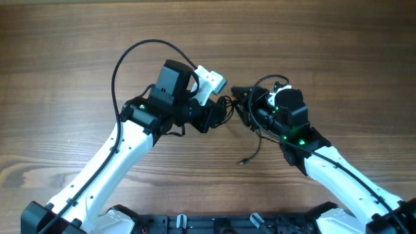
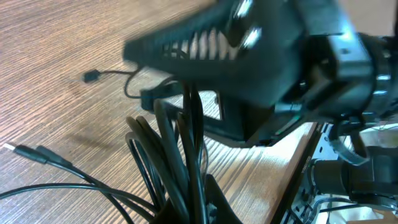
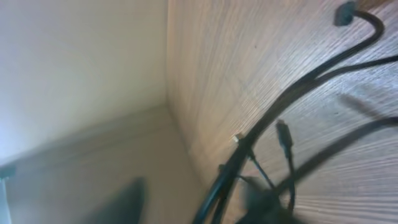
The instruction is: Untangle cables
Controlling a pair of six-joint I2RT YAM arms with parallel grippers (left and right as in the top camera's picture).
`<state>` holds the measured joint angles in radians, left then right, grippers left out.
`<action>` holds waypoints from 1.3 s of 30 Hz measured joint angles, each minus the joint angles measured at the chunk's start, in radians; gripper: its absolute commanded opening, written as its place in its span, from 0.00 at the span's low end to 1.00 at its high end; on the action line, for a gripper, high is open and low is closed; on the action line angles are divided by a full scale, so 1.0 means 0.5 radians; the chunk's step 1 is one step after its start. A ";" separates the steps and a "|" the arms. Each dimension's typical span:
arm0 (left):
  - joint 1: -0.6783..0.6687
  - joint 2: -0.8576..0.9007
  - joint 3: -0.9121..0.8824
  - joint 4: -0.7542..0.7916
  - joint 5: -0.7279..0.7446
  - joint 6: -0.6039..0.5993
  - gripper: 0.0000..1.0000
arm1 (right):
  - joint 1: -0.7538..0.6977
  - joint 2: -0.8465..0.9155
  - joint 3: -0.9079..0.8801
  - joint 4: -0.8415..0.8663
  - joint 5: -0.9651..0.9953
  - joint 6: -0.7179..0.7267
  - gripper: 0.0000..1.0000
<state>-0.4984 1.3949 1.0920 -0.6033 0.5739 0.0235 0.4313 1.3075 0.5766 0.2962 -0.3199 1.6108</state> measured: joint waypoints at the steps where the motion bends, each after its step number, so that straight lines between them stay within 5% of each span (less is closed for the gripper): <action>1: 0.000 -0.001 0.000 -0.001 -0.001 -0.005 0.08 | 0.000 0.015 0.000 -0.001 0.008 0.003 0.04; 6: 0.094 0.000 0.000 0.006 -0.111 -0.298 0.13 | -0.053 -0.004 0.000 -0.009 -0.024 -0.650 0.04; 8: 0.246 -0.001 0.000 0.024 -0.124 -0.513 0.12 | -0.105 -0.220 0.000 -0.117 -0.071 -1.088 0.05; 12: 0.571 -0.002 0.000 0.037 -0.200 -0.729 0.13 | -0.144 -0.489 0.002 -0.283 -0.069 -1.464 0.04; 13: 0.634 -0.003 0.000 0.037 -0.211 -0.754 0.18 | -0.145 -0.569 0.002 -0.314 -0.069 -1.564 0.04; 15: 0.708 -0.003 0.000 0.036 -0.219 -0.787 0.46 | -0.144 -0.703 0.002 -0.324 -0.069 -1.688 0.05; 16: 0.714 -0.003 0.000 0.037 -0.217 -0.783 0.73 | -0.144 -0.735 0.002 -0.322 -0.069 -1.719 0.04; 18: 0.723 -0.004 0.000 0.035 -0.086 -0.807 0.84 | -0.144 -0.740 0.002 -0.324 -0.050 -1.750 0.05; 22: 0.678 -0.005 0.000 0.013 0.336 -0.692 0.81 | -0.145 -0.740 0.002 -0.288 0.049 -1.749 0.05; 26: 0.482 -0.005 0.000 0.006 0.643 -0.488 0.79 | -0.144 -0.740 0.002 -0.464 0.242 -1.418 0.05; 28: 0.365 -0.004 0.000 0.008 0.630 -0.540 0.80 | -0.145 -0.740 0.002 -0.610 0.363 -1.006 0.04; 31: 0.137 0.005 0.000 -0.005 0.172 -0.906 0.89 | -0.145 -0.740 0.002 -0.724 0.488 -0.233 0.06; 34: -0.085 0.009 0.000 0.001 -0.236 -1.119 0.93 | -0.144 -0.740 0.002 -0.727 0.516 0.214 0.08; 39: -0.391 0.046 0.000 0.049 -0.700 -1.324 0.84 | -0.145 -0.740 0.002 -0.729 0.523 0.405 0.12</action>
<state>-0.6941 1.4178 1.0920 -0.5789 0.2241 -0.6384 0.3588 0.9375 0.5774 -0.0681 -0.0582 1.8133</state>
